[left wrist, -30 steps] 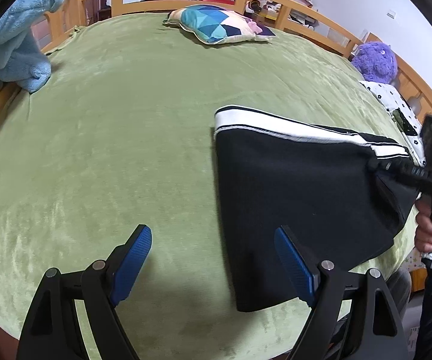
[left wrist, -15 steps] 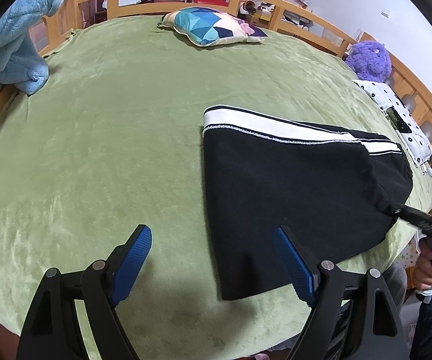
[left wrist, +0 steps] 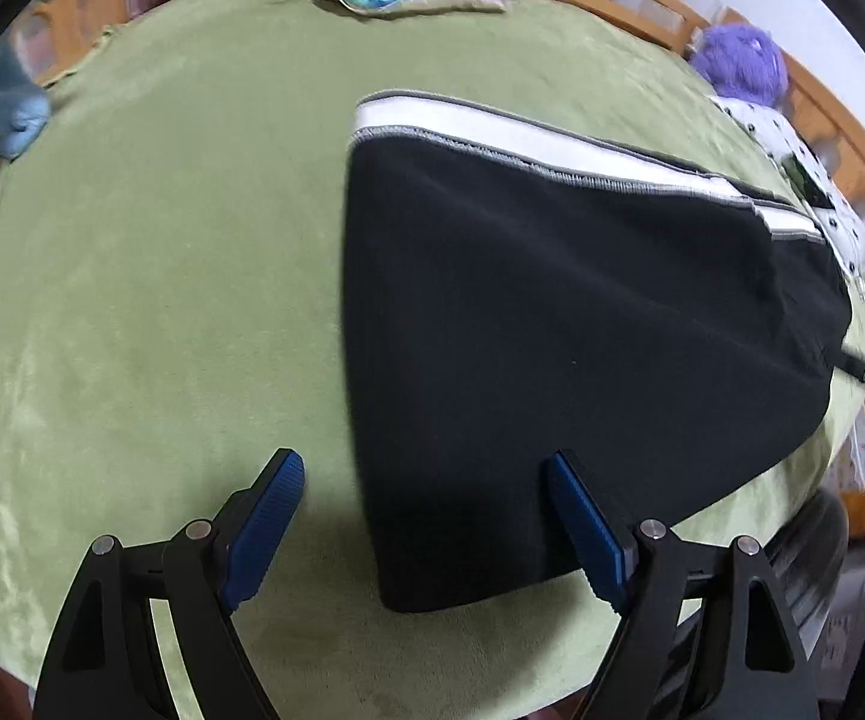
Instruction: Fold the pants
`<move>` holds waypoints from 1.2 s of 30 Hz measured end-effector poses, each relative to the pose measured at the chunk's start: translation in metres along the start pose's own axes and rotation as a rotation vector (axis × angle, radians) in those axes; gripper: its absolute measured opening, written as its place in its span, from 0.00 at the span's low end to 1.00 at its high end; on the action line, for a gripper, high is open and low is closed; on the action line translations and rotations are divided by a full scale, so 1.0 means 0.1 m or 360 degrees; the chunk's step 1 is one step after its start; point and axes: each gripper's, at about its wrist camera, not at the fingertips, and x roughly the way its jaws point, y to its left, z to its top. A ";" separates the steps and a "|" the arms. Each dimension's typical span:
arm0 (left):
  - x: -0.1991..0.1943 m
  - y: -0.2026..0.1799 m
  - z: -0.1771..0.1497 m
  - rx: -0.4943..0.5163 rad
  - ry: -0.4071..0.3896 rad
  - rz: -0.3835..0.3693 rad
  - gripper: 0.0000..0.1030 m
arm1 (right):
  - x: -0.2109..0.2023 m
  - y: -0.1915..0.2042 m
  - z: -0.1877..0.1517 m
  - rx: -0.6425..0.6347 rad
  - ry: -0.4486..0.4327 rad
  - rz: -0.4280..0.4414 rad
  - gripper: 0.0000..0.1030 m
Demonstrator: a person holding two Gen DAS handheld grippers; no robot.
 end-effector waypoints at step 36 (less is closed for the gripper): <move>0.65 0.13 0.90 -0.0117 0.0011 -0.0281 0.19 | -0.05 -2.88 0.70 0.0971 -0.0506 -0.0298 0.55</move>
